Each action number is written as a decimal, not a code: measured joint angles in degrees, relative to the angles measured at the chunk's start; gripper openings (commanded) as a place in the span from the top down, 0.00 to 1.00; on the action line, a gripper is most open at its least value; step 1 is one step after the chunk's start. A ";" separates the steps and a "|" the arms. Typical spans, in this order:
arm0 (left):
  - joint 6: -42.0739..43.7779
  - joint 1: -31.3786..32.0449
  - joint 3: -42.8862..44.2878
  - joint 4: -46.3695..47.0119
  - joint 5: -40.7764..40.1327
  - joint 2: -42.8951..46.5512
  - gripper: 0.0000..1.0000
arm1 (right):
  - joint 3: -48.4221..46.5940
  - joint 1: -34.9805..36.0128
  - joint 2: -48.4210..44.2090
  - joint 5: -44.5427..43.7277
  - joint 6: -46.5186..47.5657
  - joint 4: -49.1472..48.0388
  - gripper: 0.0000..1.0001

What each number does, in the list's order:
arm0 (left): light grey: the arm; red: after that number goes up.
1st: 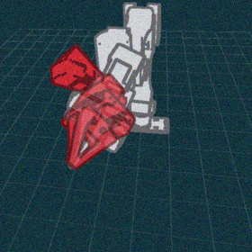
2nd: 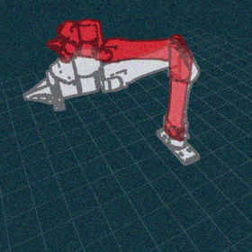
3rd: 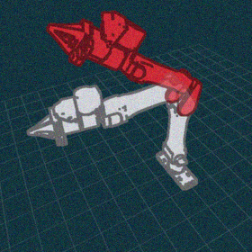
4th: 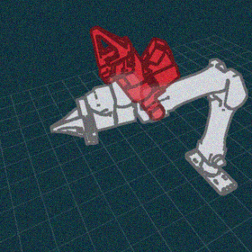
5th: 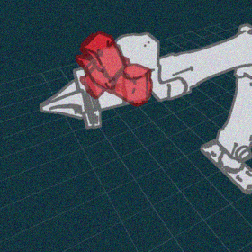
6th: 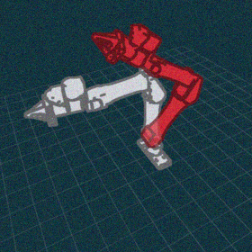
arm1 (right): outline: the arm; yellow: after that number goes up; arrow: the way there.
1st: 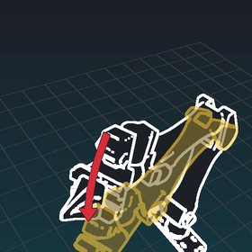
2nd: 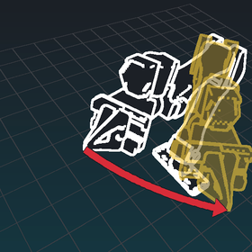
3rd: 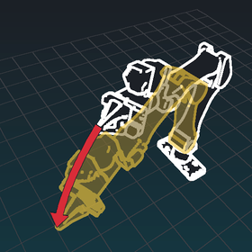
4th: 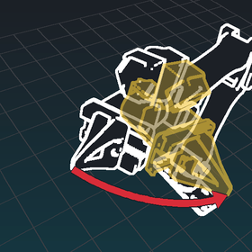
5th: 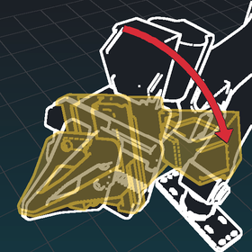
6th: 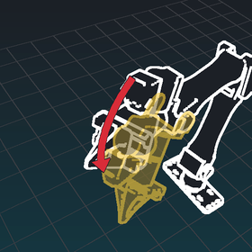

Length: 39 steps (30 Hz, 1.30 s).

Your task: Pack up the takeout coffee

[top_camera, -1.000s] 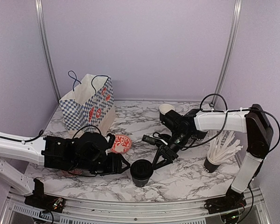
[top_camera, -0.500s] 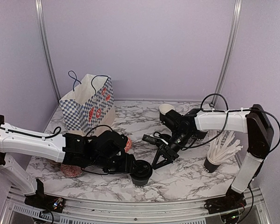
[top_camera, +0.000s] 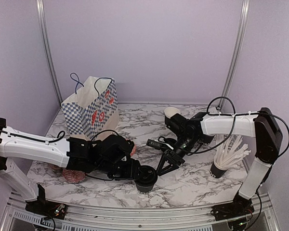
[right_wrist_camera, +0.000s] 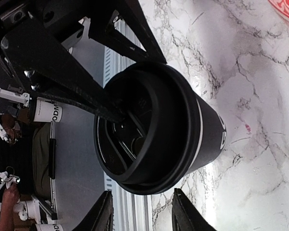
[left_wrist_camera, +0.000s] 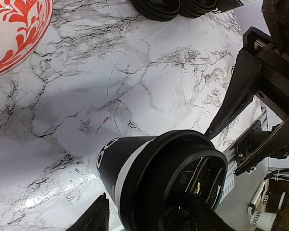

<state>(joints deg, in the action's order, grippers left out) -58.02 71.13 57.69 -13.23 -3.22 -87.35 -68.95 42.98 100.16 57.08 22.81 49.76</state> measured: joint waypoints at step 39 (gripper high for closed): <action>-12.85 0.04 -17.00 7.54 -4.76 17.94 0.68 | -9.16 1.53 -3.63 -11.17 5.35 0.20 0.51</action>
<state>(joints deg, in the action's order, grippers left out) -70.87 71.18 40.69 -5.69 -7.99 -69.41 -78.11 44.51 96.53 45.91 28.16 49.95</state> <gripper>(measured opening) 0.324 0.437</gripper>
